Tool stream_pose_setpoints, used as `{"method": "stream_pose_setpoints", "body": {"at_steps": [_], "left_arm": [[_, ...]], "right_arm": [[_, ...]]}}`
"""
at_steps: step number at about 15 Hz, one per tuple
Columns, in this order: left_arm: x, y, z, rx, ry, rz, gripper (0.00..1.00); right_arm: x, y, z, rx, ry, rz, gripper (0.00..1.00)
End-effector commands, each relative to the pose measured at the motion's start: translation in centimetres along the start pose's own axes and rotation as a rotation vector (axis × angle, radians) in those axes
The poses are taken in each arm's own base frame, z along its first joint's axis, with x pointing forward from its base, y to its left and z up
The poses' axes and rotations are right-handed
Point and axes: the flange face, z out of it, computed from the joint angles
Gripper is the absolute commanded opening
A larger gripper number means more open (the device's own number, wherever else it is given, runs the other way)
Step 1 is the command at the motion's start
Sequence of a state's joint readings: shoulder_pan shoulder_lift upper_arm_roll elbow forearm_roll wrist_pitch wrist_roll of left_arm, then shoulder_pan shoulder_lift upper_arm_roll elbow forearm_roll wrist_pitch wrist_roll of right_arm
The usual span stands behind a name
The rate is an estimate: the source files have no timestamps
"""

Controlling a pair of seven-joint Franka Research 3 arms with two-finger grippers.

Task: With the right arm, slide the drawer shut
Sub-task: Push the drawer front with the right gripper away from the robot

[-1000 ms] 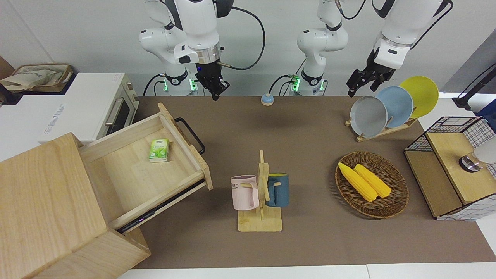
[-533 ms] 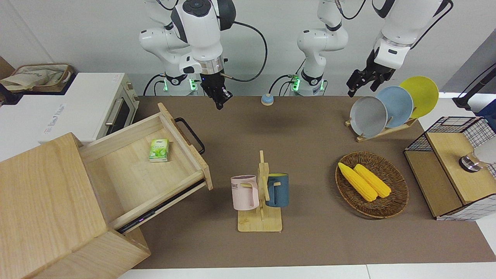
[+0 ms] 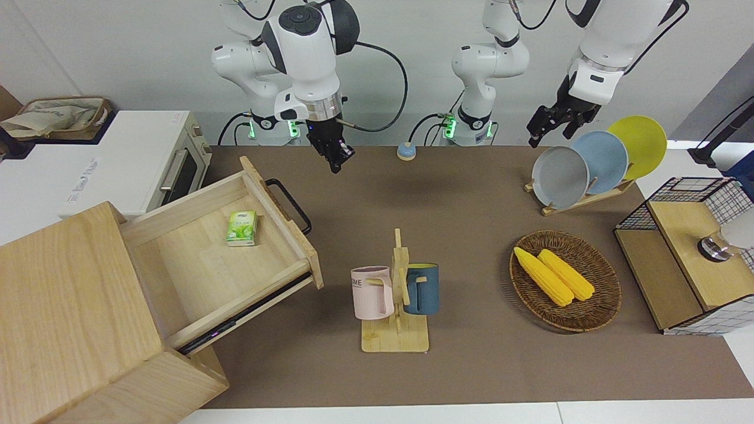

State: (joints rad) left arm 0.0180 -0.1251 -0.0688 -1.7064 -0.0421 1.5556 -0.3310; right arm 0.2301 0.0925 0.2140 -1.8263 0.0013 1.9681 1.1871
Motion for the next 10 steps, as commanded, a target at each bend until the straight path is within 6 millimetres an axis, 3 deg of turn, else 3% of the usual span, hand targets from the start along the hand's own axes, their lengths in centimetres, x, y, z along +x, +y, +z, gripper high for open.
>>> {"method": "stream_pose_setpoints", "body": {"at_steps": [1, 5, 8, 10], "left_arm": [[-0.4, -0.3, -0.5, 0.0, -0.003, 0.006, 0.99], [-0.4, -0.3, -0.5, 0.001, -0.005, 0.006, 0.99], [-0.4, -0.3, -0.5, 0.0, -0.003, 0.006, 0.99], [-0.3, -0.3, -0.5, 0.0, -0.003, 0.006, 0.99]], "right_arm": [[2.4, 0.1, 0.3, -0.002, 0.047, 0.015, 0.0], [5.1, 1.0, 1.0, -0.026, 0.069, 0.041, 0.0], [7.4, 0.3, -0.1, -0.005, 0.069, 0.074, 0.0], [8.5, 0.6, 0.2, -0.01, 0.068, 0.093, 0.0]]}}
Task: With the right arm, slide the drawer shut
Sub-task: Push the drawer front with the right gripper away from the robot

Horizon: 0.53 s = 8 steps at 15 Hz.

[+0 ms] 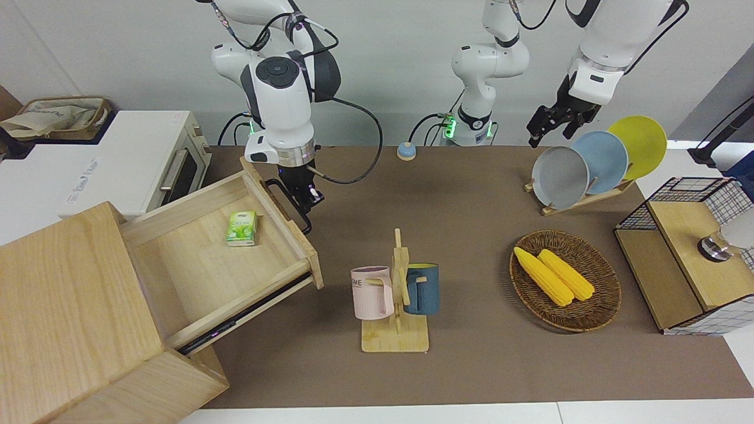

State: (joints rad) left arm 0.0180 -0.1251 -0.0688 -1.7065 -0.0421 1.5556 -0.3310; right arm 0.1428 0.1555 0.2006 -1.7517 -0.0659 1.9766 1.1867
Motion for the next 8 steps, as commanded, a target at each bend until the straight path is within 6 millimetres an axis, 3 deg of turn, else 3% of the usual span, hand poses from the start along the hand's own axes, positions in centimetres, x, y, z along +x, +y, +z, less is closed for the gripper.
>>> {"method": "stream_pose_setpoints", "body": {"at_steps": [1, 2, 6, 8], "left_arm": [[-0.4, -0.3, -0.5, 0.0, -0.003, 0.006, 0.99], [-0.4, -0.3, -0.5, 0.0, -0.003, 0.006, 0.99], [-0.4, -0.3, -0.5, 0.0, -0.003, 0.006, 0.99], [-0.4, -0.3, -0.5, 0.0, -0.003, 0.006, 0.99]], "right_arm": [[2.0, -0.7, 0.1, -0.001, 0.009, 0.022, 0.0], [2.7, -1.1, -0.5, 0.017, 0.013, 0.03, 0.0], [5.0, -0.6, 0.1, 0.006, 0.022, 0.05, 0.0], [7.6, -0.2, 0.2, 0.014, 0.028, 0.068, 0.0]]}}
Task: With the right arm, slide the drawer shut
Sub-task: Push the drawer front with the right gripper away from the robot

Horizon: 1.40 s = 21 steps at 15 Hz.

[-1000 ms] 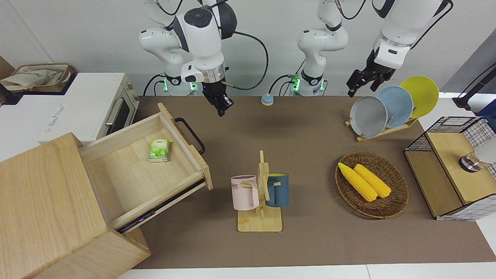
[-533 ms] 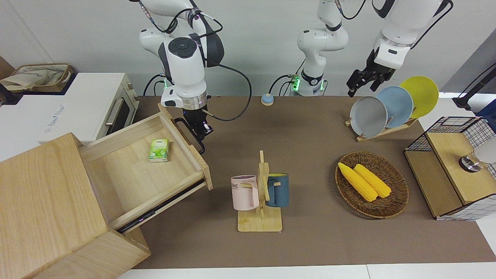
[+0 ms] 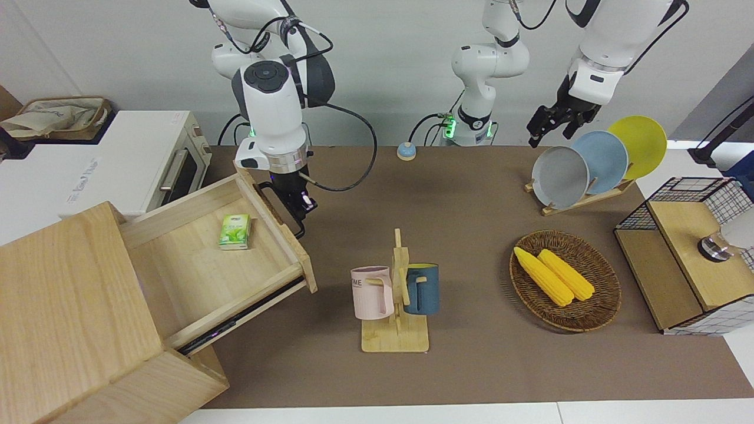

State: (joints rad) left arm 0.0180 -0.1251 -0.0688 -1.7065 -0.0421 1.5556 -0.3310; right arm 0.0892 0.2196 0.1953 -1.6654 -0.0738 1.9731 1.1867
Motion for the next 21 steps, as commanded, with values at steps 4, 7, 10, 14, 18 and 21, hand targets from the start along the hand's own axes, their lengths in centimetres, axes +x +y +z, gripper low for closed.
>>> {"method": "stream_pose_setpoints", "body": {"at_steps": [4, 7, 10, 14, 18, 21], "left_arm": [[-0.4, -0.3, -0.5, 0.0, -0.003, 0.006, 0.99], [-0.4, -0.3, -0.5, 0.001, -0.005, 0.006, 0.99], [-0.4, -0.3, -0.5, 0.0, -0.003, 0.006, 0.99], [-0.4, -0.3, -0.5, 0.001, -0.005, 0.006, 0.99], [-0.4, -0.3, -0.5, 0.0, -0.003, 0.006, 0.99], [-0.4, -0.3, -0.5, 0.0, -0.003, 0.006, 0.99]], "right_arm": [[7.5, 0.7, 0.1, 0.008, 0.036, 0.0, 0.0], [10.6, 1.3, 0.0, 0.017, 0.059, -0.004, 0.0], [13.1, 1.7, -0.2, 0.02, 0.103, -0.005, 0.0], [16.0, 2.3, -0.6, 0.05, 0.152, -0.004, 0.0], [17.8, 2.9, -0.1, 0.059, 0.167, 0.016, 0.0], [20.4, 4.0, 0.6, 0.07, 0.193, 0.0, 0.0]]}}
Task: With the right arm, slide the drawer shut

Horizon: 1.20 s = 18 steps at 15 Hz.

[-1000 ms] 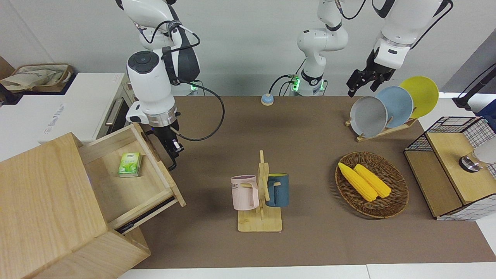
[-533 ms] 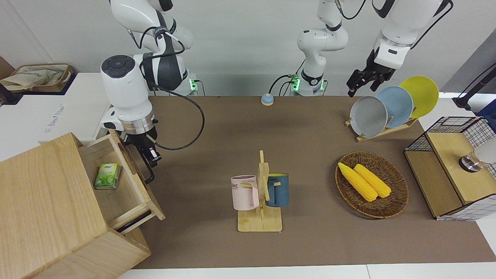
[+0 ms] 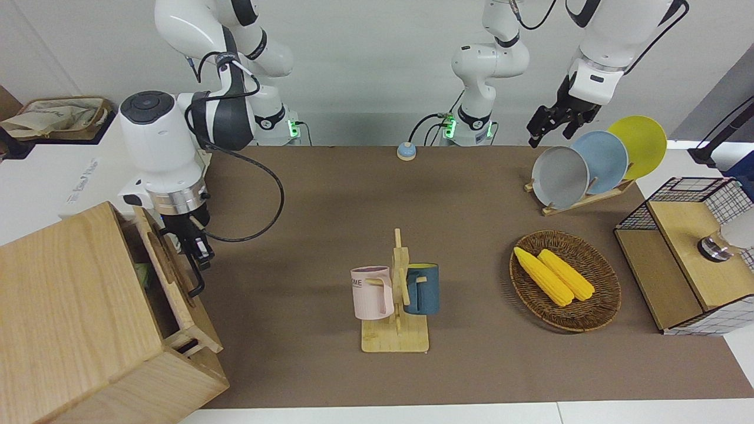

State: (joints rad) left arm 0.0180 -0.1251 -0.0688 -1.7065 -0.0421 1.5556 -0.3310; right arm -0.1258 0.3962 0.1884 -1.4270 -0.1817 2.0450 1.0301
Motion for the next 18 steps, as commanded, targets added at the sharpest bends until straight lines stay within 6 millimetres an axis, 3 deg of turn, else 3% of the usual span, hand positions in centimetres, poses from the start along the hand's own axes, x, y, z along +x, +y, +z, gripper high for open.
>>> {"method": "stream_pose_setpoints", "body": {"at_steps": [1, 9, 10, 13, 14, 18], "left_arm": [[-0.4, -0.3, -0.5, 0.001, -0.005, 0.006, 0.99], [-0.3, -0.3, -0.5, 0.0, -0.003, 0.006, 0.99], [-0.3, -0.3, -0.5, 0.0, -0.003, 0.006, 0.99], [-0.4, -0.3, -0.5, 0.0, -0.003, 0.006, 0.99], [-0.3, -0.3, -0.5, 0.0, -0.003, 0.006, 0.99], [-0.3, -0.3, -0.5, 0.0, -0.003, 0.006, 0.99]], "right_arm": [[3.5, 1.1, 1.3, 0.012, 0.046, -0.053, 0.0], [6.6, 2.0, 2.0, -0.008, 0.145, -0.121, 0.0], [5.8, 1.6, 2.2, -0.013, 0.135, -0.13, 0.0], [3.2, 0.6, -0.3, -0.038, 0.101, -0.15, 0.0], [2.6, 0.5, -1.5, -0.033, 0.103, -0.155, 0.054], [-4.7, -0.7, -4.6, -0.044, 0.013, -0.277, 0.065]]}}
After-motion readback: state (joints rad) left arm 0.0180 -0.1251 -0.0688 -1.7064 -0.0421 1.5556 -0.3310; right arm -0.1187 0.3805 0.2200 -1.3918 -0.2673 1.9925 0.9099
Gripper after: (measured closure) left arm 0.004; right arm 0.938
